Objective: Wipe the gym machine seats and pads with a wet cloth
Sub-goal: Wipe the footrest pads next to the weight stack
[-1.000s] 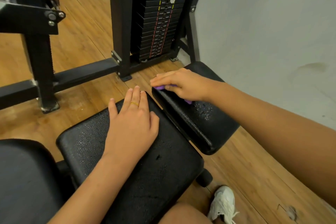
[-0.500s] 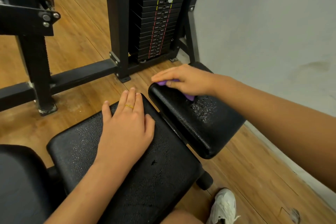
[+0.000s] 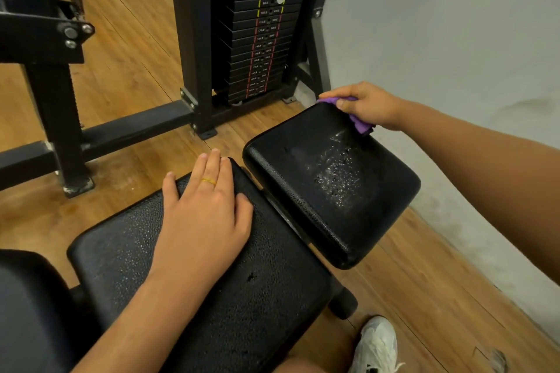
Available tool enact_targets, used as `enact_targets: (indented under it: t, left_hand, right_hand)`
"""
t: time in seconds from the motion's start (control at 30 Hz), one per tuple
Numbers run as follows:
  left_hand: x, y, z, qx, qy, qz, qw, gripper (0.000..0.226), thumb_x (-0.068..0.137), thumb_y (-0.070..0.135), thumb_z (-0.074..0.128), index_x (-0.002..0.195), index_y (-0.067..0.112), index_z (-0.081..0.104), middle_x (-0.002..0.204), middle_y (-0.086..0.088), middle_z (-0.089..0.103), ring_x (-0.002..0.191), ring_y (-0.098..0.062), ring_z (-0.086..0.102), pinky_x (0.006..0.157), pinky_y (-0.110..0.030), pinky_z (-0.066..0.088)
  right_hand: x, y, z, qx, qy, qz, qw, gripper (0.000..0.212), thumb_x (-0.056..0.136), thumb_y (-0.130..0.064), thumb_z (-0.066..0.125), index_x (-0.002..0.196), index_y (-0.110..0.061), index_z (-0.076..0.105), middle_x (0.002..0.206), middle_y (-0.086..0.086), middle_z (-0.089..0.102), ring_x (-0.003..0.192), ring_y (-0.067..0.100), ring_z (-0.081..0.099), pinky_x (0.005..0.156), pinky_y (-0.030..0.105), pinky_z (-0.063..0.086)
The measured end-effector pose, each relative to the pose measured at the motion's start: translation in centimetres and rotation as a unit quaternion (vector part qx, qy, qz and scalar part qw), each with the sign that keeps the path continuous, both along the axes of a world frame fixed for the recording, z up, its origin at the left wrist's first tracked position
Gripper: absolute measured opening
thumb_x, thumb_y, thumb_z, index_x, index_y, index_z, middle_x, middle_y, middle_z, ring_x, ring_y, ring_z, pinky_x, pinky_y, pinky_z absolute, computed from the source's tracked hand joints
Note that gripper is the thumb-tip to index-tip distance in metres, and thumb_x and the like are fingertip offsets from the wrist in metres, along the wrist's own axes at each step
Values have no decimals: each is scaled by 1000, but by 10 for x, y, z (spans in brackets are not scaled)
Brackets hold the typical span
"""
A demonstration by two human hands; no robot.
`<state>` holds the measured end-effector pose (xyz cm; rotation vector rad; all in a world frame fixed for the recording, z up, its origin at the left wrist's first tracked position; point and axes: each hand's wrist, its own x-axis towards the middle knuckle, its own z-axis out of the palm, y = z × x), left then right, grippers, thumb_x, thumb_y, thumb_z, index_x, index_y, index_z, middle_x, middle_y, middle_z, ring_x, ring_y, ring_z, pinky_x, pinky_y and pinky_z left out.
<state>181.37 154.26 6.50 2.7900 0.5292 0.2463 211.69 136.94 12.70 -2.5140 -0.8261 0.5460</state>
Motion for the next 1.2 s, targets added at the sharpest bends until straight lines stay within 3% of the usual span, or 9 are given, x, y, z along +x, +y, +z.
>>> enact_targets:
  t: [0.07,0.17,0.33,0.47,0.6,0.87,1.07,1.2]
  left_hand:
    - [0,1,-1,2,1,2,1000,65,93,39,29,148,5,39,158,-10,35,149,-22,28,115,-60,23]
    - [-1,2,-3,5,8,3,1000,65,94,39,29,149,6,39,159,-9,34,149,-22,27,115,-59,22]
    - [-4,2,-5,12,14,3,1000,67,94,41,28,149,5,39,159,-9,33,149,-22,27,115,-59,22]
    - [-1,-3,-2,16,14,-1,1000,67,93,41,27,148,5,40,158,-10,35,148,-23,30,114,-60,25]
    - [0,-4,-1,17,13,0,1000,67,93,41,27,148,5,41,157,-10,36,148,-23,30,114,-60,25]
    - [3,1,-3,18,15,5,1000,67,93,42,28,148,6,41,158,-9,36,148,-22,29,114,-59,25]
    - [2,0,-2,18,11,3,1000,67,93,42,27,147,6,42,158,-9,36,147,-23,30,114,-60,25]
    - [3,-1,0,19,-6,3,1000,66,92,39,30,145,3,44,156,-12,39,146,-24,33,112,-61,25]
  right_hand:
    - [-7,-11,-7,55,22,-21,998,36,104,-14,45,134,-28,60,127,-2,63,116,11,59,106,31,45]
    - [-26,-26,-4,66,14,-7,998,38,104,-20,46,139,-30,54,130,-9,59,116,8,56,100,20,41]
    - [-44,-45,-9,80,30,15,996,28,100,-26,53,128,-27,57,141,-14,51,119,-2,53,108,26,38]
    - [-49,-57,-18,87,15,39,995,37,99,-27,58,135,-30,58,150,-19,42,133,-10,39,111,11,26]
    - [-46,-48,-28,99,-31,36,994,40,100,-24,57,140,-23,55,152,-13,40,136,-10,34,107,2,22]
    - [-8,7,-22,48,-73,93,992,36,103,-24,49,138,-26,56,148,-12,46,136,2,41,116,24,27]
    - [-44,-52,-23,66,-50,57,995,42,103,-18,49,144,-24,48,152,-14,40,139,-6,33,116,15,22]
    - [-94,-123,-10,33,-60,36,997,42,102,-20,50,143,-26,49,151,-20,39,129,-16,39,105,7,35]
